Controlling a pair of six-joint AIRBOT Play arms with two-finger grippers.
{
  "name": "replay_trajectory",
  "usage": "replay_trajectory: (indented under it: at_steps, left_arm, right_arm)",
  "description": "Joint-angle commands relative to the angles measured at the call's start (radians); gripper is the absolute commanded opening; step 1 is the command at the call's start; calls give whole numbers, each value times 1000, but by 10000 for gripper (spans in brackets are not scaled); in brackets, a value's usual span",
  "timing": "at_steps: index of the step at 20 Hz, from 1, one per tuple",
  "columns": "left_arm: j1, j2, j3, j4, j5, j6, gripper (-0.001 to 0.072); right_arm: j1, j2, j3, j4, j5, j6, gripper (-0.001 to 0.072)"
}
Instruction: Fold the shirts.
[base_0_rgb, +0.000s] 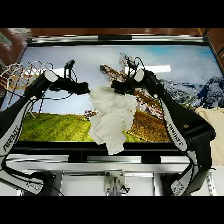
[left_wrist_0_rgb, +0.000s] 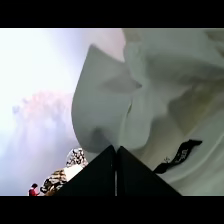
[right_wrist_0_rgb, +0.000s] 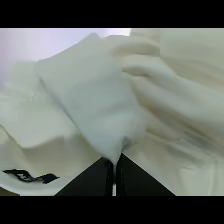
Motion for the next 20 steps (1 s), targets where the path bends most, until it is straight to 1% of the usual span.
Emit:
replay_trajectory:
  at_steps: [1, 3, 5, 7, 8, 10, 11, 13, 15, 16, 18, 19, 20]
  left_arm:
    - [-12, 144, 90, -2, 92, 52, 54]
    - [-12, 246, 215, -31, 123, 52, 55]
    - [-13, 341, 341, -94, 178, 52, 55]
    - [-30, 418, 453, -130, 227, 52, 55]
    - [-45, 448, 505, -129, 233, 53, 55]
    - [-71, 497, 569, -129, 225, 57, 55]
    - [-73, 524, 570, -129, 215, 78, 55]
    - [-66, 565, 570, -100, 115, 94, 55]
    - [-64, 580, 570, -9, -35, 85, 55]
    - [-64, 579, 567, 62, -126, 41, 55]
    - [-64, 576, 522, 195, -287, -42, 55]
    - [-64, 575, 475, 241, -350, -71, 55]
    - [-64, 573, 421, 255, -385, -89, 56]
  right_arm:
    - [0, 73, 131, -18, 58, -145, 75]
    - [0, 166, 248, -46, 11, -158, 75]
    - [0, 265, 338, -43, -66, -155, 75]
    - [8, 385, 351, 1, -188, -152, 75]
    - [16, 433, 351, 22, -224, -153, 75]
    - [40, 514, 351, 26, -267, -151, 75]
    - [58, 544, 351, 26, -271, -150, 75]
    - [95, 591, 351, 16, -230, -151, 76]
    - [107, 609, 351, -6, -121, -137, 75]
    - [107, 609, 350, -37, -45, -101, 76]
    - [107, 608, 303, -177, 116, 8, 75]
    - [107, 606, 264, -258, 189, 56, 76]
    - [107, 602, 226, -328, 252, 103, 75]
